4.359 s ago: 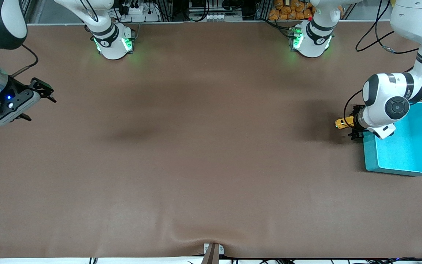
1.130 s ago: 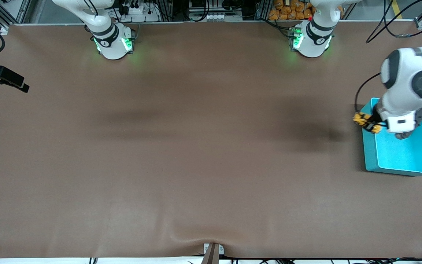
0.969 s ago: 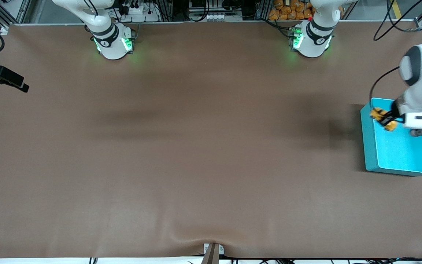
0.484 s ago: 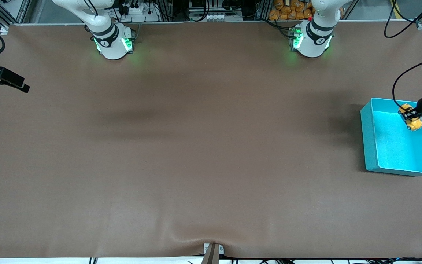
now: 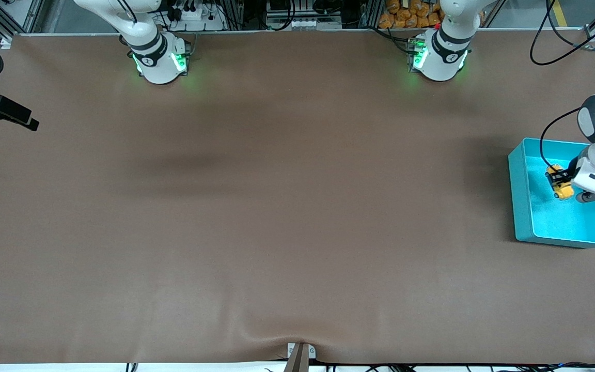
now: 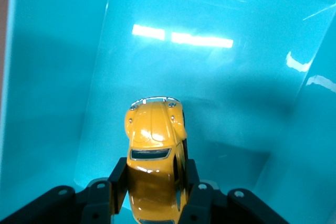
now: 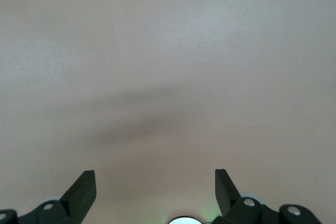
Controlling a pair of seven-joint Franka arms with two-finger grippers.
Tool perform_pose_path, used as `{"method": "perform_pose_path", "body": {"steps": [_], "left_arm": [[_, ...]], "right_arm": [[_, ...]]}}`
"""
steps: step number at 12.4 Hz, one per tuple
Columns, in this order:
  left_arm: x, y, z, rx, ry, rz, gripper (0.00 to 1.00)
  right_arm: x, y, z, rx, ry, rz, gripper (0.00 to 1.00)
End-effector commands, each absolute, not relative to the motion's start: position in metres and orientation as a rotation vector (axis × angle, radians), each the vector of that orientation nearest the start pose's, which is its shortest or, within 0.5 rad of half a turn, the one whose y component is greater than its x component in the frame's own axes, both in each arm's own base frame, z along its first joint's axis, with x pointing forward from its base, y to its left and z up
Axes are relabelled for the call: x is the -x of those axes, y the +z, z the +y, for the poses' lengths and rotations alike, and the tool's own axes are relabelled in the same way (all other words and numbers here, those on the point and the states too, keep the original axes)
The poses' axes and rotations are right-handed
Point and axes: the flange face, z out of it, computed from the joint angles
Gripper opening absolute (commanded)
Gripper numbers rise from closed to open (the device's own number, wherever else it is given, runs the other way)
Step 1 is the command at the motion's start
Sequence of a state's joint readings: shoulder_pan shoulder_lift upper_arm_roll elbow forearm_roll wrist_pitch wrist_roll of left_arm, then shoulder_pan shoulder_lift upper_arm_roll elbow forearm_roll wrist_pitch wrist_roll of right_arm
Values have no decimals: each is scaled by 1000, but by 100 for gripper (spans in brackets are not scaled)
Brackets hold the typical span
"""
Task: Wind and store yellow beetle car
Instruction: 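Lower the car into the bin and open the left gripper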
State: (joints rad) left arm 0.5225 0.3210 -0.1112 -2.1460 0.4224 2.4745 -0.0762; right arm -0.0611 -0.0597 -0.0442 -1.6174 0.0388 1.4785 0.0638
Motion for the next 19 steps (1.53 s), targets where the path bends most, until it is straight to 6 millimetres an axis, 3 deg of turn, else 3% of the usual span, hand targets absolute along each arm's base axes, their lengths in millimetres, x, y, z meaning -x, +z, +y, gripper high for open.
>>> {"method": "perform_pose_path", "body": {"steps": [1, 4, 5, 6, 8, 12, 16, 19], "left_arm": [[-533, 239, 229, 2912, -18, -176, 4], [-541, 231, 231, 2891, -27, -112, 9], [-542, 230, 232, 2881, -22, -90, 16], [-542, 228, 233, 2874, -18, -73, 34], [-543, 224, 239, 2874, -16, -84, 58], [-555, 233, 246, 2862, -55, -101, 96], [-569, 266, 248, 2839, -141, -129, 100], [-576, 304, 228, 2821, -178, -90, 100]], "right_arm": [[-523, 629, -49, 3069, 114, 248, 100], [-524, 629, -49, 3070, 102, 248, 100], [-525, 629, -49, 3070, 102, 248, 100], [-525, 630, -49, 3071, 95, 248, 100], [-525, 629, -49, 3072, 93, 246, 100], [-527, 630, -47, 3075, 76, 238, 100], [-526, 632, -46, 3076, 71, 228, 100], [-528, 632, -44, 3089, 82, 234, 100]]}}
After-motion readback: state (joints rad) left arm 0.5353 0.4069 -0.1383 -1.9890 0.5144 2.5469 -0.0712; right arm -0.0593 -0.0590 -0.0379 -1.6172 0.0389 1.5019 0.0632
